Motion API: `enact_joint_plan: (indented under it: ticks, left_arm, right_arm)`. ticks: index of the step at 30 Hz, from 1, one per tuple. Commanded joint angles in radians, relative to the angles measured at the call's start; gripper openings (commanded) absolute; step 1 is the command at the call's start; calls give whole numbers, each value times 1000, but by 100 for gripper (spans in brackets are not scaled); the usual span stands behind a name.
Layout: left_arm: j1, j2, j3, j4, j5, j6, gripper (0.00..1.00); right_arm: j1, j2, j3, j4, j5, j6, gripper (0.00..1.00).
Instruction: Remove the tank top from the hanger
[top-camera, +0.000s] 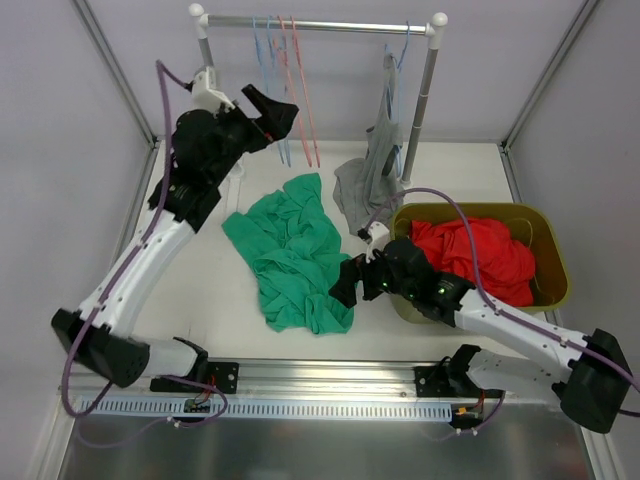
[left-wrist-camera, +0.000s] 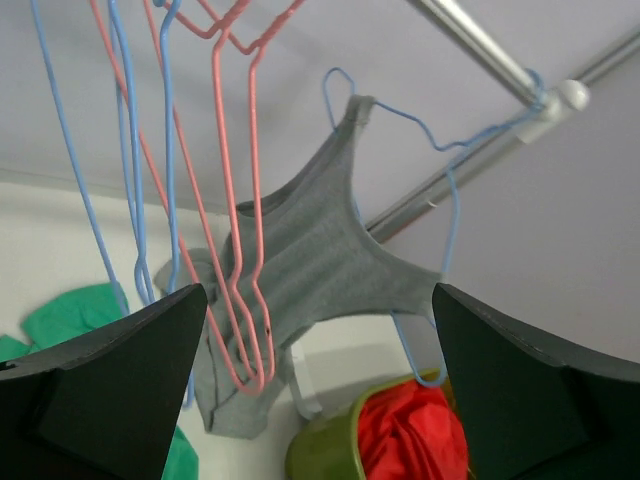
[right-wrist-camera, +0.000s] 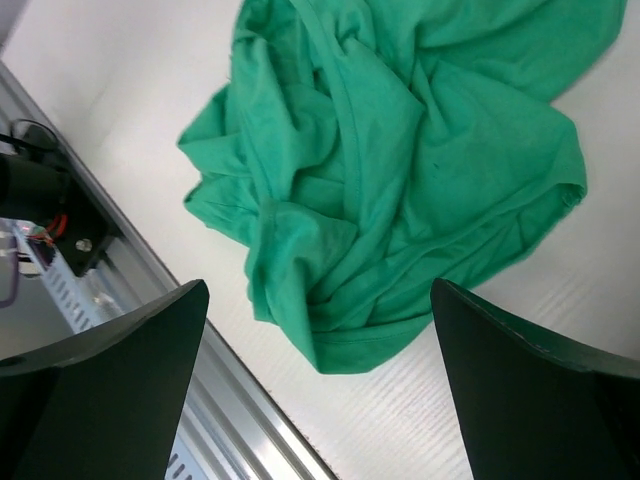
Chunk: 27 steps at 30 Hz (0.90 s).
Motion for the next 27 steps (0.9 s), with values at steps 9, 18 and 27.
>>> enact_joint_plan:
  ticks: [9, 18, 27]
  left_arm:
    - [3, -712, -550, 16, 53, 15, 99]
    - [5, -1122, -725, -317, 77, 167, 99]
    - [3, -1230, -757, -513, 33, 275, 99]
  right_arm:
    - [58, 525, 366, -42, 194, -82, 99]
    - [119, 759, 567, -39, 305, -474, 100]
    - [156, 839, 526, 52, 360, -795, 99]
